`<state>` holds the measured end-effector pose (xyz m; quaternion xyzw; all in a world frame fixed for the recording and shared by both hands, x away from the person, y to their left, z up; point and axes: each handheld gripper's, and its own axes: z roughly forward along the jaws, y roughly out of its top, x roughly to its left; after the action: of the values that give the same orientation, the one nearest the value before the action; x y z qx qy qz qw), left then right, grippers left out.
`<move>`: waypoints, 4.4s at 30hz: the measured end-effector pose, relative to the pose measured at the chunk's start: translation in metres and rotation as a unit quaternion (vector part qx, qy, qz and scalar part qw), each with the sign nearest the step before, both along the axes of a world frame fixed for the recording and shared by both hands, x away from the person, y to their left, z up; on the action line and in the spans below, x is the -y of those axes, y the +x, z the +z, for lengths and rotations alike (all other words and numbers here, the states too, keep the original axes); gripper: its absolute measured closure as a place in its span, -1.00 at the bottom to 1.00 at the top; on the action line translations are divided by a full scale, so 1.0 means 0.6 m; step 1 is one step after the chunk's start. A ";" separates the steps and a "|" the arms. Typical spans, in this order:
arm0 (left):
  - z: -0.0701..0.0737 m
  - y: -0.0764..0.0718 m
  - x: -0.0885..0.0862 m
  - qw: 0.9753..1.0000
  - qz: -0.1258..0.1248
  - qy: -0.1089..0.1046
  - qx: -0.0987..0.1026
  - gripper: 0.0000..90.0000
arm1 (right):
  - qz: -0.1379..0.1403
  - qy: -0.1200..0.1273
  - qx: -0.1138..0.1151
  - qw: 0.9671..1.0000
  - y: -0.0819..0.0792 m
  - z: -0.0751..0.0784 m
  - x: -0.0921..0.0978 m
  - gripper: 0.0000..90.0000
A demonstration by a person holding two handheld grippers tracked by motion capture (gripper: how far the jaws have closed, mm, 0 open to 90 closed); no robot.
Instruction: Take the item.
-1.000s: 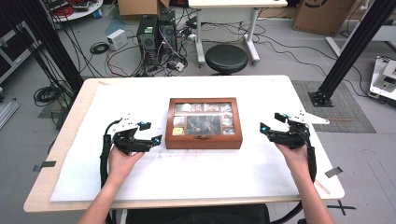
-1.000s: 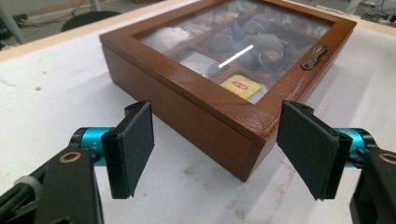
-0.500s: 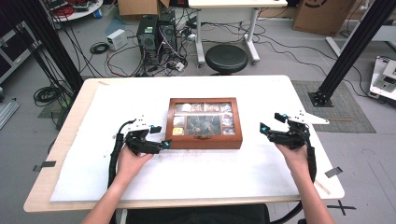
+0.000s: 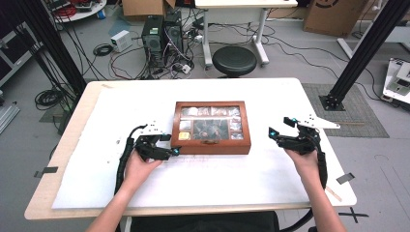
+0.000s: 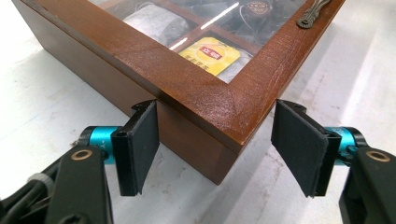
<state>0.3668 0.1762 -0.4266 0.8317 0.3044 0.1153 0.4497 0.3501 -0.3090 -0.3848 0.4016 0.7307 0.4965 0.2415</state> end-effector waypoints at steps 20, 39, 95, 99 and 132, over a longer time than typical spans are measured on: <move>0.021 -0.015 -0.003 0.998 0.004 -0.026 0.053 0.00 | 0.003 -0.001 0.000 1.000 0.002 -0.001 -0.004 -0.50; 0.010 -0.011 0.008 0.999 0.014 0.035 0.000 -0.13 | 0.005 -0.002 0.000 1.000 0.002 -0.001 -0.004 -0.49; 0.113 0.014 0.002 0.993 0.065 -0.057 0.086 -0.12 | 0.001 0.001 0.004 1.000 0.002 0.000 -0.005 -0.49; 0.120 0.021 0.001 0.993 0.063 -0.060 0.084 -0.12 | -0.001 0.001 0.004 1.000 0.002 0.001 -0.005 -0.49; 0.167 0.083 0.000 0.991 0.066 -0.101 0.062 -0.12 | -0.004 0.003 0.005 1.000 0.004 0.003 -0.003 -0.48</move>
<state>0.4165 0.1760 -0.3261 0.7514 0.3406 0.1653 0.5404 0.3522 -0.3072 -0.3829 0.4027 0.7265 0.4994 0.2460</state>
